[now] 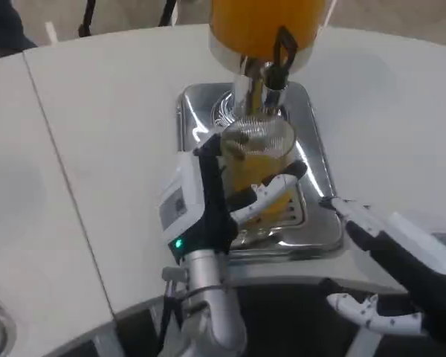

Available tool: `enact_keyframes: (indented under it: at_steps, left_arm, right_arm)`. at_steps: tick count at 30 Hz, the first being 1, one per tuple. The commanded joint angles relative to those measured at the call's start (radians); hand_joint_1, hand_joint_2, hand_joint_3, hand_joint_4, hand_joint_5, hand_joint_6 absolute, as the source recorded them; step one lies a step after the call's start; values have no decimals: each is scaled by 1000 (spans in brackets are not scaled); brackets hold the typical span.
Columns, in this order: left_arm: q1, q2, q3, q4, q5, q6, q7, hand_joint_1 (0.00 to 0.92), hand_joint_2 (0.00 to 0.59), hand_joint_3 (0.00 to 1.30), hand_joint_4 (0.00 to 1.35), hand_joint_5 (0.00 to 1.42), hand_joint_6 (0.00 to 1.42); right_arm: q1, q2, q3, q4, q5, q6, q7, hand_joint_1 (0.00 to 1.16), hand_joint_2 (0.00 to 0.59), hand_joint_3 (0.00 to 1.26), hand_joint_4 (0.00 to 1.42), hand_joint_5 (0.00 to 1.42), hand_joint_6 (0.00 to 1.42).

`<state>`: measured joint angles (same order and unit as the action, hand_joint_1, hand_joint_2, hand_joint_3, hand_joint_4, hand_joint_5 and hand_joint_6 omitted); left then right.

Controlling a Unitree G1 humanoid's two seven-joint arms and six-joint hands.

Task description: Grasp the cup under the faucet to collect the drink, then remove the cup.

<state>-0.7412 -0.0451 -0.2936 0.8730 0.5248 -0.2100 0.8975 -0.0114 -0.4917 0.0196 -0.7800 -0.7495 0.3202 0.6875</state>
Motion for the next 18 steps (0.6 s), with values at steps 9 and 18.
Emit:
enact_keyframes:
  at_steps: [9, 18]
  left_arm:
    - [63, 85, -14, -160, 72, -20, -17, 592, 15, 1149, 1068, 1424, 1424]
    - [143, 207, -4, -263, 71, -100, -144, 600, 4, 1158, 1056, 1424, 1424]
  right_arm:
    - [-11, -1, 29, 34, 9, -36, -57, 477, 479, 0, 0, 0, 33]
    - [26, -44, -18, -16, 4, -109, -85, 490, 497, 0, 0, 0, 33]
